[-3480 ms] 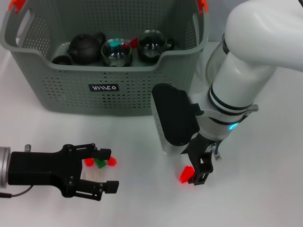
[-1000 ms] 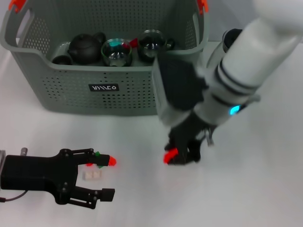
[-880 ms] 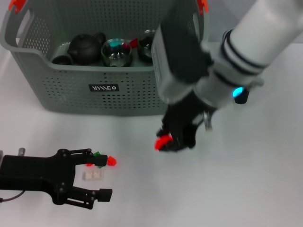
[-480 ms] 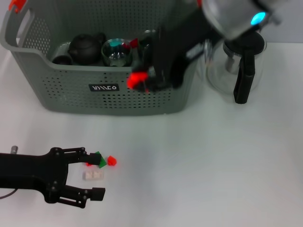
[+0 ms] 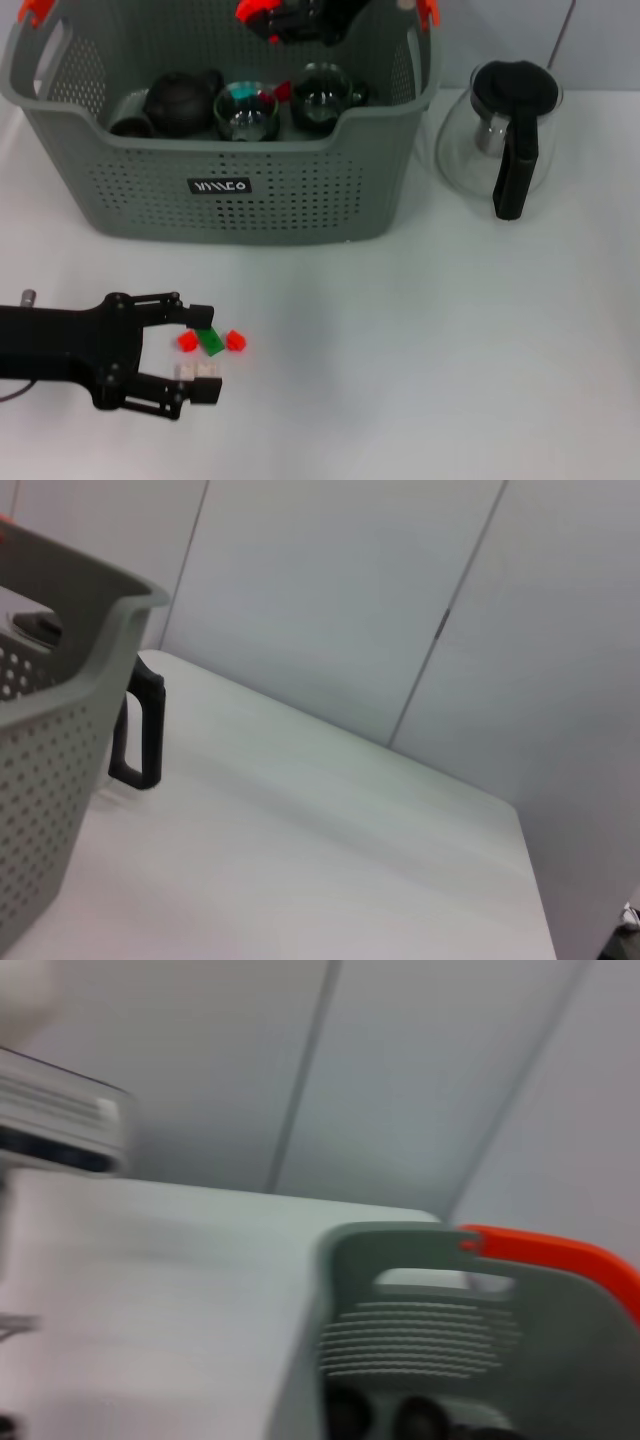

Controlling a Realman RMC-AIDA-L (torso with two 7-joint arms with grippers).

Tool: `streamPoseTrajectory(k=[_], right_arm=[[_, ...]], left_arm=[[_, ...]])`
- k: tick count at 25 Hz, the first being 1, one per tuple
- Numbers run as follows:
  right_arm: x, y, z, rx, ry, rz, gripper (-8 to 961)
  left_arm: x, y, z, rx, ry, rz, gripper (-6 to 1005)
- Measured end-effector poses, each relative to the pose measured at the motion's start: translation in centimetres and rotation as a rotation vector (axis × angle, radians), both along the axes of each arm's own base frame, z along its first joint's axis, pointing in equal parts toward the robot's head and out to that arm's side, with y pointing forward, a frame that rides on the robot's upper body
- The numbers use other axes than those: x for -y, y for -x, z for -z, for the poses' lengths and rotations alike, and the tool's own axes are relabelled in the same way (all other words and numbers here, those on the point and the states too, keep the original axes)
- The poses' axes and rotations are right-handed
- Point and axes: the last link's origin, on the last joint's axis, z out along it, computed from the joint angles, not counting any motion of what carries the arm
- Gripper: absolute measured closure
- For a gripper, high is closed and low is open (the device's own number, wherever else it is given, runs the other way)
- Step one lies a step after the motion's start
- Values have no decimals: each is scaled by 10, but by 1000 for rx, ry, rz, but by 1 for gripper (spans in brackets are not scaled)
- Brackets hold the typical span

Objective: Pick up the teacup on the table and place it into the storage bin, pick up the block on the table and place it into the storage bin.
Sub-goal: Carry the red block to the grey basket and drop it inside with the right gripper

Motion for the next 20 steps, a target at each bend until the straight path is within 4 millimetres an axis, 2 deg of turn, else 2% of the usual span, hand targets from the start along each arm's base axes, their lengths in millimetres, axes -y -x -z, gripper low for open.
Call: streamPoseTrajectory(k=[6,11,17,20], right_arm=[[-33,-30,35,-57,-60,81,650],[-44,-48,50,-71,-113,156,649],[-46,-54,52,-89,-116,207,634],[-47,-52,46,-106,-126,214,504]], left_arm=[[-4,0,-4,6,-29,-9,49],[-6,0,-6,-3,-29,-5,49],[-7,1,-8,-11,-26,-1,49],[-7,1,-9,-10,-27,-1,49]])
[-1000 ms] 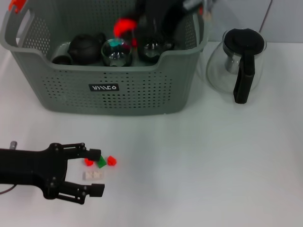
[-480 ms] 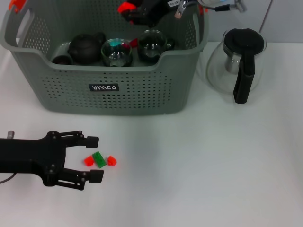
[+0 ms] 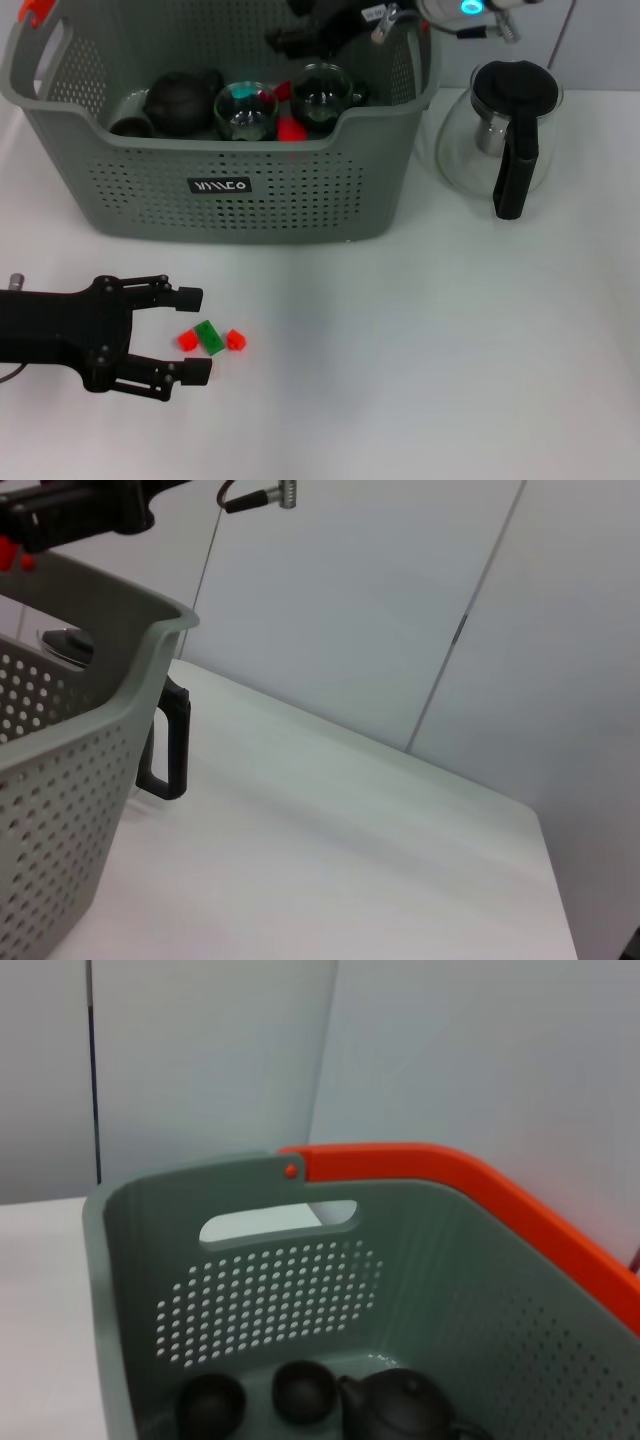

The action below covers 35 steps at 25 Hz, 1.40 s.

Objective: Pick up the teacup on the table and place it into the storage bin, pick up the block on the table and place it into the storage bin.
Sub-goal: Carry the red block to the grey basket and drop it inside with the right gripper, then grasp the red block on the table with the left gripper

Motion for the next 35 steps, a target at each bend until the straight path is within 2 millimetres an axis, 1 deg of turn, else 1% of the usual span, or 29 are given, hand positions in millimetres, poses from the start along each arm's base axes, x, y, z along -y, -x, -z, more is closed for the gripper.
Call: streamPoseTrajectory(k=[2,5,7,9,13,17,18,20,22,29,32,35], right_arm=[[-1,2,-4,-11,-13,-6,417],[0,7,-9,-25,-21,-14,351],[3,11,-12,-41,-3,-23,307],[12,14,-14,-57,51,-37,262],[38,15,-10,-58,218,-72,174],[60,10,-1,-18,359,-94,42],[64,8,4,-1,380,-94,9],[69,4,16,30,404,-89,9],[73,1,32,59,419,-83,9],[84,0,80,120,411,-106,8],[89,-2,95,140,401,-114,8],[94,-6,105,159,406,-113,8]], left_arm=[[0,0,0,1,0,-1,49],[0,0,-1,-1,0,-2,49],[0,2,-3,-7,-1,-9,49],[0,5,-7,-18,1,-26,49],[6,15,-16,-30,-7,-57,50],[13,24,-23,-37,-21,-86,50],[15,26,-24,-37,-25,-92,50],[17,29,-26,-39,-36,-102,50],[18,31,-29,-44,-46,-107,50],[20,37,-39,-68,-55,-116,50],[21,37,-40,-66,-49,-113,50],[21,36,-40,-64,-43,-110,50]])
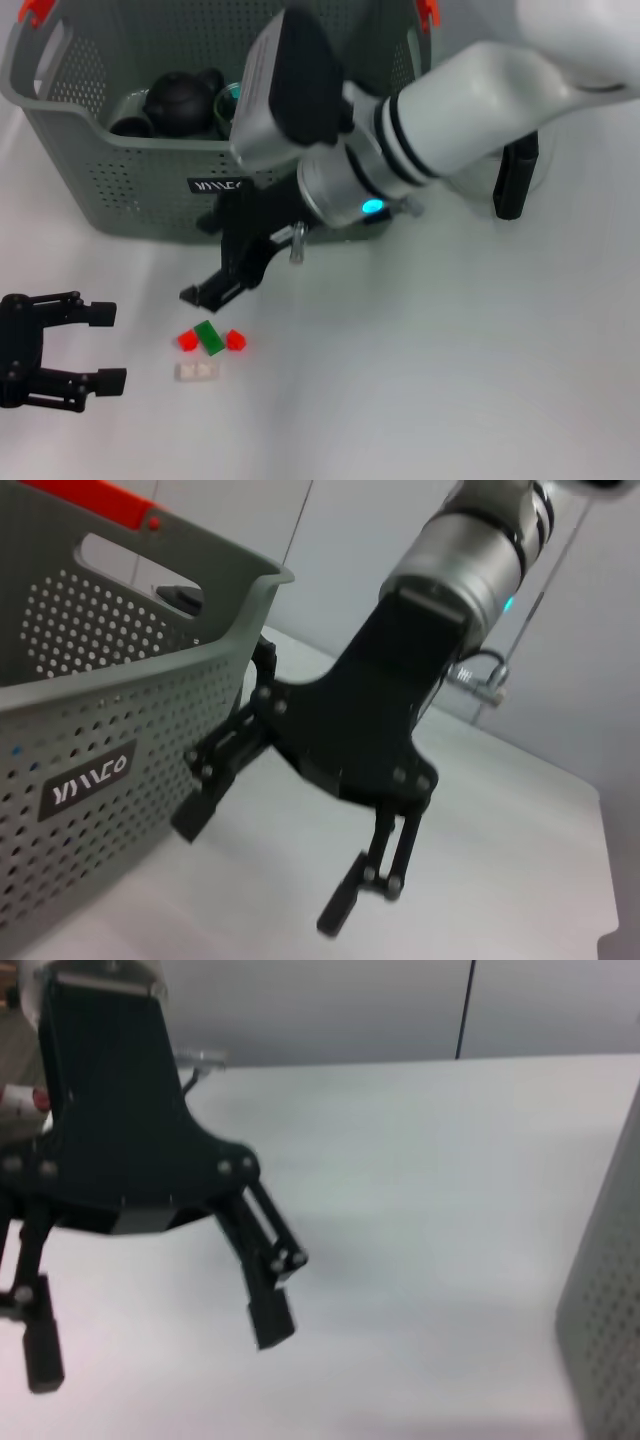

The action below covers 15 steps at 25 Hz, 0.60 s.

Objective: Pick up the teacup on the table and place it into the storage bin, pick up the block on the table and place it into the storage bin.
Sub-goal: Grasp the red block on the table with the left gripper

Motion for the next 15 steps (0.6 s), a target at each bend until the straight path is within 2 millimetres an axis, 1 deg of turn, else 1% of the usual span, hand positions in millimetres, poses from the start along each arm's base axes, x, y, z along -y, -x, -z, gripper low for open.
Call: streamPoseTrajectory(k=[10,13,15], right_arm=[[14,-29,24,63,7,28,9],[18,-36,28,83,8,21,8],[19,-39,29,91,11,20,25]], left_arm=[[-2,-5,8,-3,31,14,50],[-3,-6,10,-5,42,19,50],[-3,-7,11,-6,47,25,50]])
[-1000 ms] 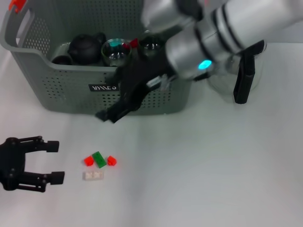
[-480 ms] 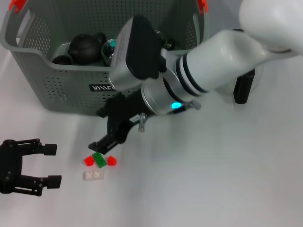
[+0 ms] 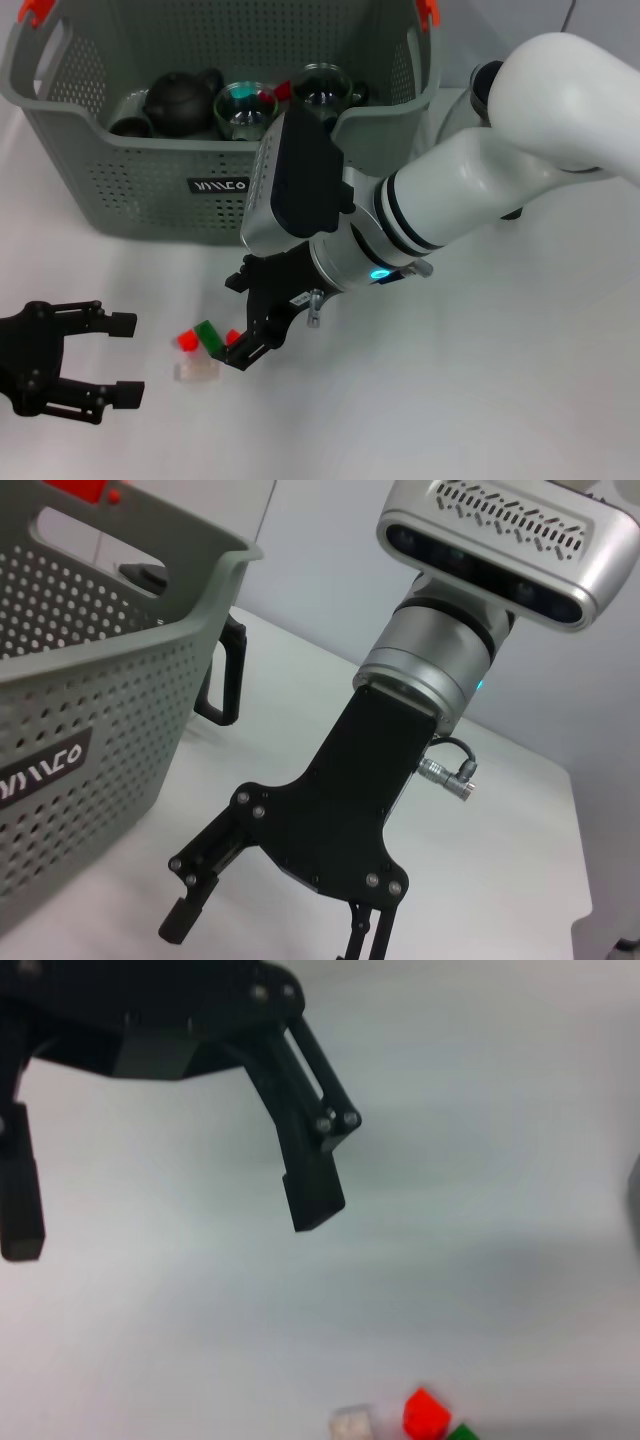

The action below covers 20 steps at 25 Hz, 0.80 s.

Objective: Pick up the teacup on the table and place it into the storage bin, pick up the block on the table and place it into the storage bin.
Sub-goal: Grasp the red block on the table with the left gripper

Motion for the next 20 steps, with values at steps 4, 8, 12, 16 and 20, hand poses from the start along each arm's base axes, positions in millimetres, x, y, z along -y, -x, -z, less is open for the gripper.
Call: streamPoseTrajectory(k=[4,8,12,16,20], right_arm=[[2,-4,0,8,9,8,58],[3,-9,1,16,14,15,92],[3,-13,1,16,7,26,125],[2,-17,2,-3,-20,49,159],[5,-20,4,-15,-22,64,194]], left_arm=[[-1,-1,1,2,3,5,50],[-1,-2,3,6,5,7,50],[-1,-4,6,11,8,9,50],[-2,-5,8,9,17,16,50],[-4,-7,9,10,17,20,50]])
